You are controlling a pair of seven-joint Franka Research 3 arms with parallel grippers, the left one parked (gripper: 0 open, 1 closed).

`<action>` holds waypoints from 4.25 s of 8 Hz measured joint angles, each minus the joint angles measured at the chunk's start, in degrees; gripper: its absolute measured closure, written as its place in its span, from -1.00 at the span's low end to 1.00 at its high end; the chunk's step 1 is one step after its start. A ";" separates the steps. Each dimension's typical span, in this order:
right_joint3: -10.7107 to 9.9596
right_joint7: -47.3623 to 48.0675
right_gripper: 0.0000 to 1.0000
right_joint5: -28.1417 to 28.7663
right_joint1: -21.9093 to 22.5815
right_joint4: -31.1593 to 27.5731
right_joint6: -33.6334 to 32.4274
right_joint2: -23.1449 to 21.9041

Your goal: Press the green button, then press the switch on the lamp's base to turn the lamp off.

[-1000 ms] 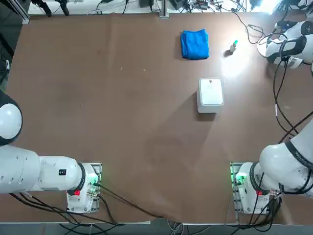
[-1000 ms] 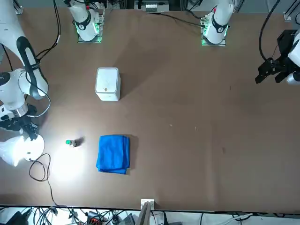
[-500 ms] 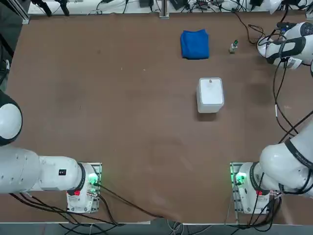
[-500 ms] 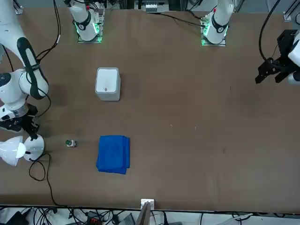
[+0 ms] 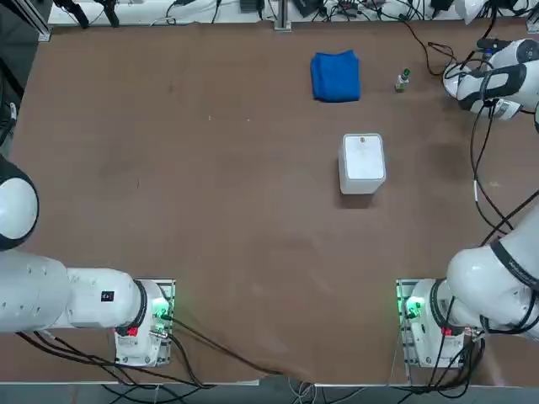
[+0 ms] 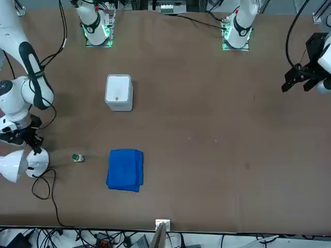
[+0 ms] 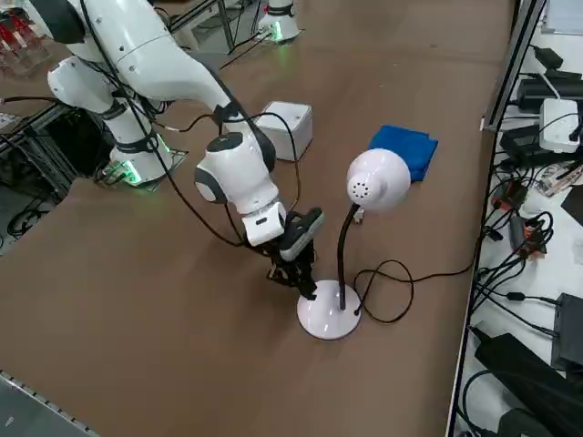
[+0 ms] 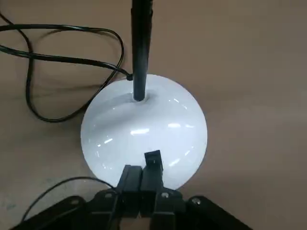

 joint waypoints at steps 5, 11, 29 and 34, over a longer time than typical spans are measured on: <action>0.41 0.68 0.97 0.00 0.32 1.24 -11.52 -5.20; 1.05 1.33 0.74 0.16 5.13 1.70 -53.36 -21.15; 1.15 4.32 -0.99 4.83 25.16 23.43 -93.07 -36.80; 0.93 4.32 -0.99 4.84 25.55 21.95 -93.12 -38.14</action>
